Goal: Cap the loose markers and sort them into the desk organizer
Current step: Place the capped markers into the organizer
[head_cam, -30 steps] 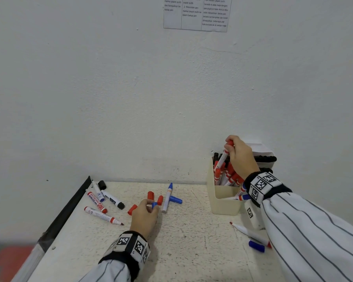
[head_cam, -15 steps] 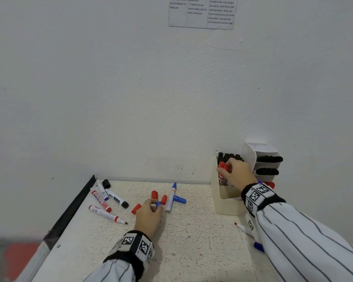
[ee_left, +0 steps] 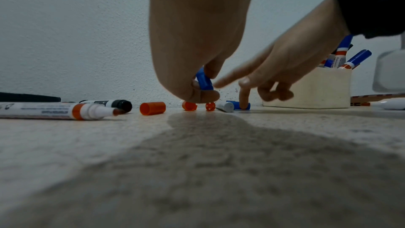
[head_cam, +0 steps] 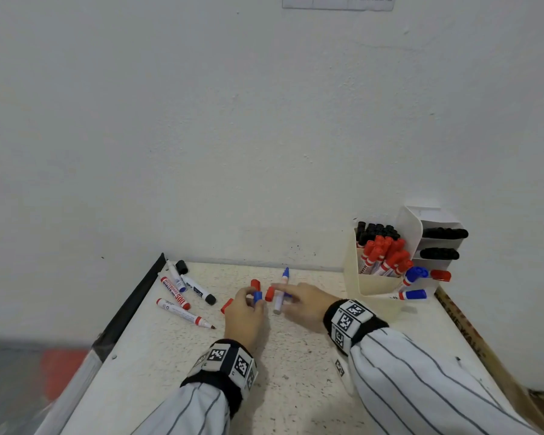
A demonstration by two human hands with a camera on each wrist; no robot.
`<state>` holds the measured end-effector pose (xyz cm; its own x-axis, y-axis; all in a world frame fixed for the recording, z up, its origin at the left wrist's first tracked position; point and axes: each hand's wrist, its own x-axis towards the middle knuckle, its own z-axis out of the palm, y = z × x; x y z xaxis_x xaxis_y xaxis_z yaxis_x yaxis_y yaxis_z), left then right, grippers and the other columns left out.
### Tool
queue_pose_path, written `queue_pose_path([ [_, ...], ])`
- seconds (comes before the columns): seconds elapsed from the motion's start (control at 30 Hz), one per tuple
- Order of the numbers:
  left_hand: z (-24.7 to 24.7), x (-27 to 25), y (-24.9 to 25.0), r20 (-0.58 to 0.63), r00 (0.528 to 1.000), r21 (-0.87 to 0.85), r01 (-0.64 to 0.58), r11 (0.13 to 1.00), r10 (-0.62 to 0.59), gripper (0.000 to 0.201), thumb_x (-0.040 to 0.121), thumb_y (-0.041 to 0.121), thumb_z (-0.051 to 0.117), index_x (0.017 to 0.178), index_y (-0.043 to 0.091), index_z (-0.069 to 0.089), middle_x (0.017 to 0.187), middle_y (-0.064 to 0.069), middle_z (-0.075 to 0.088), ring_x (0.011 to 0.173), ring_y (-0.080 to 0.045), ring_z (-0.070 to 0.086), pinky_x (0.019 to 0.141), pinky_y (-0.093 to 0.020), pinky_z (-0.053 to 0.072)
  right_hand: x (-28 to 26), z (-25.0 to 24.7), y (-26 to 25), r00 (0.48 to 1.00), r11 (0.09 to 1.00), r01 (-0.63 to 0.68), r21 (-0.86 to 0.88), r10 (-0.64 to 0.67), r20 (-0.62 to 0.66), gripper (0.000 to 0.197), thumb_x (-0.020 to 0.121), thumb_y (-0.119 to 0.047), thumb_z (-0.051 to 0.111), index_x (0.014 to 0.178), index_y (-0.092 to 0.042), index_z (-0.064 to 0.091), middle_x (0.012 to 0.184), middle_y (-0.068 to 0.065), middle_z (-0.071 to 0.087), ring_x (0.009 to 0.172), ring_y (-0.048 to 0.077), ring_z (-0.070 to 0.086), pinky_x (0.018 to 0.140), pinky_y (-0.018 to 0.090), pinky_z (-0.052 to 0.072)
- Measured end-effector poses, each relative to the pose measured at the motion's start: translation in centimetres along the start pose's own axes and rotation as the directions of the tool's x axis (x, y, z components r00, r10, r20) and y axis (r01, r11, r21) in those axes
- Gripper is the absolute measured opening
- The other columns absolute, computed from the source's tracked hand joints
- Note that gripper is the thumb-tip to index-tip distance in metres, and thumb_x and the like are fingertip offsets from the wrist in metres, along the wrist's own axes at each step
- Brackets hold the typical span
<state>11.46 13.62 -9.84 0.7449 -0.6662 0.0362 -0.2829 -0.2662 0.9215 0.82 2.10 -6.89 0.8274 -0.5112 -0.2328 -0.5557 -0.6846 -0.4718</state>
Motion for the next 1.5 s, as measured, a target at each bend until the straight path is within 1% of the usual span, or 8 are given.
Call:
queue_pose_path([
  [0.1, 0.1, 0.0, 0.0, -0.007, 1.0, -0.002, 0.001, 1.0, -0.001, 0.027, 0.092, 0.013, 0.055, 0.118, 0.009, 0.055, 0.099, -0.003, 0.059, 0.086, -0.012, 0.053, 0.073, -0.018, 0.04, 0.5, 1.7, 0.0, 0.996, 0.991, -0.08, -0.104, 0.083, 0.021, 0.041, 0.091, -0.044, 0.044, 0.13, -0.032, 0.046, 0.121, 0.007, 0.045, 0.106, 0.023, 0.05, 0.088, 0.031, 0.039],
  [0.17, 0.2, 0.0, 0.0, -0.018, 1.0, 0.003, -0.002, 1.0, 0.002, 0.025, 0.092, 0.014, 0.055, 0.116, 0.008, 0.056, 0.1, -0.003, 0.06, 0.086, -0.012, 0.053, 0.072, -0.017, 0.039, 0.3, 1.6, -0.4, 0.992, 0.991, -0.123, -0.05, 0.12, -0.046, 0.018, 0.09, -0.036, 0.051, 0.094, -0.019, 0.056, 0.102, 0.005, 0.05, 0.09, 0.02, 0.05, 0.076, 0.028, 0.039],
  [0.27, 0.2, 0.0, 0.0, -0.02, 1.0, 0.022, -0.005, 1.0, 0.005, 0.023, 0.093, 0.017, 0.053, 0.114, 0.009, 0.057, 0.096, -0.001, 0.06, 0.084, -0.01, 0.053, 0.07, -0.016, 0.036, 0.0, 1.4, -0.3, 0.981, 0.978, -0.189, -0.084, 0.184, -0.068, 0.03, 0.087, -0.035, 0.054, 0.066, -0.023, 0.036, 0.086, 0.004, 0.049, 0.076, 0.018, 0.047, 0.058, 0.023, 0.035],
  [0.57, 0.3, 0.1, -0.2, 0.034, 0.999, 0.044, -0.004, 0.999, 0.003, 0.022, 0.09, 0.016, 0.058, 0.112, 0.012, 0.057, 0.095, 0.003, 0.058, 0.084, -0.008, 0.053, 0.059, -0.009, 0.036, -0.4, 1.1, 0.7, 0.895, 0.897, -0.403, 0.181, 0.427, -0.126, 0.047, 0.087, -0.038, 0.055, 0.116, -0.004, 0.044, 0.101, 0.008, 0.049, 0.082, 0.02, 0.049, 0.052, 0.024, 0.032],
  [0.73, 0.4, 0.0, -0.2, 0.042, 0.999, 0.035, 0.002, 0.999, -0.003, 0.02, 0.091, 0.017, 0.057, 0.111, 0.013, 0.056, 0.103, 0.0, 0.059, 0.088, -0.009, 0.053, 0.072, -0.014, 0.04, -0.8, -0.3, 1.3, 0.844, 0.887, -0.393, 0.243, 0.452, -0.289, 0.026, 0.096, -0.019, 0.037, 0.11, -0.001, 0.048, 0.105, 0.014, 0.056, 0.078, 0.023, 0.046, 0.064, 0.027, 0.034],
  [0.83, 0.4, 0.0, -0.1, 0.037, 0.999, 0.015, 0.002, 1.0, -0.003, 0.019, 0.091, 0.015, 0.057, 0.109, 0.012, 0.056, 0.097, 0.003, 0.056, 0.082, -0.005, 0.05, 0.063, -0.012, 0.038, -1.7, -0.9, 2.2, 0.817, 0.89, -0.316, 0.328, 0.431, -0.384, 0.02, 0.098, -0.019, 0.03, 0.097, -0.008, 0.046, 0.091, 0.011, 0.053, 0.077, 0.024, 0.048, 0.065, 0.03, 0.035],
  [1.07, 0.6, 0.1, -0.5, 0.105, 0.993, 0.008, -0.05, 0.999, 0.048, 0.027, 0.094, 0.013, 0.052, 0.12, 0.01, 0.058, 0.113, 0.0, 0.059, 0.104, -0.014, 0.053, 0.087, -0.021, 0.038, -3.5, -0.4, 4.0, 0.882, 0.949, -0.085, 0.305, 0.214, -0.419, 0.024, 0.093, -0.032, 0.049, 0.074, -0.019, 0.045, 0.074, 0.002, 0.051, 0.069, 0.018, 0.045, 0.059, 0.028, 0.033],
  [1.5, 0.3, -0.2, -0.3, 0.271, 0.954, 0.156, -0.175, 0.972, 0.129, 0.032, 0.098, 0.009, 0.041, 0.126, 0.011, 0.056, 0.119, -0.007, 0.059, 0.098, -0.014, 0.052, 0.082, -0.018, 0.04, -4.7, -0.1, 5.2, 0.905, 0.968, 0.074, 0.24, 0.037, -0.425, 0.017, 0.091, -0.027, 0.053, 0.075, -0.023, 0.047, 0.076, -0.002, 0.051, 0.069, 0.012, 0.044, 0.064, 0.027, 0.035],
])
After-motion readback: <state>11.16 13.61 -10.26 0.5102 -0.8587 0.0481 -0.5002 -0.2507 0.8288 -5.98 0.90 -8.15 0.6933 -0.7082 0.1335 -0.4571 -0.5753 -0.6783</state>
